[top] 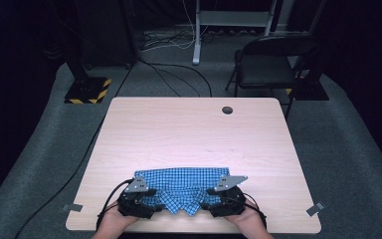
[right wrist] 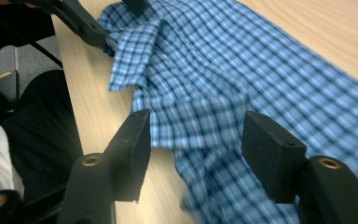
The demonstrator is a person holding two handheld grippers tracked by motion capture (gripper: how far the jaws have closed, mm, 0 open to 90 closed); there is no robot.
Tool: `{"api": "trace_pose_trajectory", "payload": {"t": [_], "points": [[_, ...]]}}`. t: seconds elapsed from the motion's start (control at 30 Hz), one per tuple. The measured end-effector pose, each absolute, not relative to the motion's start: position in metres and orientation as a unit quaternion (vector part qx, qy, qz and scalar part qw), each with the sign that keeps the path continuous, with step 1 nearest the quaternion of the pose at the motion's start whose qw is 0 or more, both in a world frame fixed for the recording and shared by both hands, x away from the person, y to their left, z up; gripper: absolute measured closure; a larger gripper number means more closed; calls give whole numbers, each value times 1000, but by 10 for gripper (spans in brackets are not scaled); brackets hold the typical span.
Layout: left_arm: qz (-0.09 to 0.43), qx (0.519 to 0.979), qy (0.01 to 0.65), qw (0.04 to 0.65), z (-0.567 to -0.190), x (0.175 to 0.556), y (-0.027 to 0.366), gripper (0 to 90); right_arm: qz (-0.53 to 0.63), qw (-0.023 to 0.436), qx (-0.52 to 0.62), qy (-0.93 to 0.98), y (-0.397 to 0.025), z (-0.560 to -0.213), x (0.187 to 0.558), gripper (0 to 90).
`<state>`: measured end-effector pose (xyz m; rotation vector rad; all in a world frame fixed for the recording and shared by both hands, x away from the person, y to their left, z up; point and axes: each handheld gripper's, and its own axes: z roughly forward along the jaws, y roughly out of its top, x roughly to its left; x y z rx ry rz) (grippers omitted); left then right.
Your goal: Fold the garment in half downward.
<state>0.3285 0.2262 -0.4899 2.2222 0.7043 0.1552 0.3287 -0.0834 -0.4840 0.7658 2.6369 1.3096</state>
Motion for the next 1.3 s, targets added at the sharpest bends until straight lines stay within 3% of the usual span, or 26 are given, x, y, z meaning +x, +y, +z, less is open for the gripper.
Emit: {"api": "trace_pose_trajectory", "payload": {"t": [0.33, 0.73, 1.3], "points": [[88, 882, 269, 376, -496, 337, 206, 302, 423, 70, 234, 873, -65, -490, 338, 384], [117, 891, 266, 347, -506, 344, 199, 282, 378, 126, 226, 889, -51, -508, 341, 310], [134, 896, 251, 340, -514, 345, 197, 262, 369, 133, 222, 893, -51, -519, 347, 296]]}}
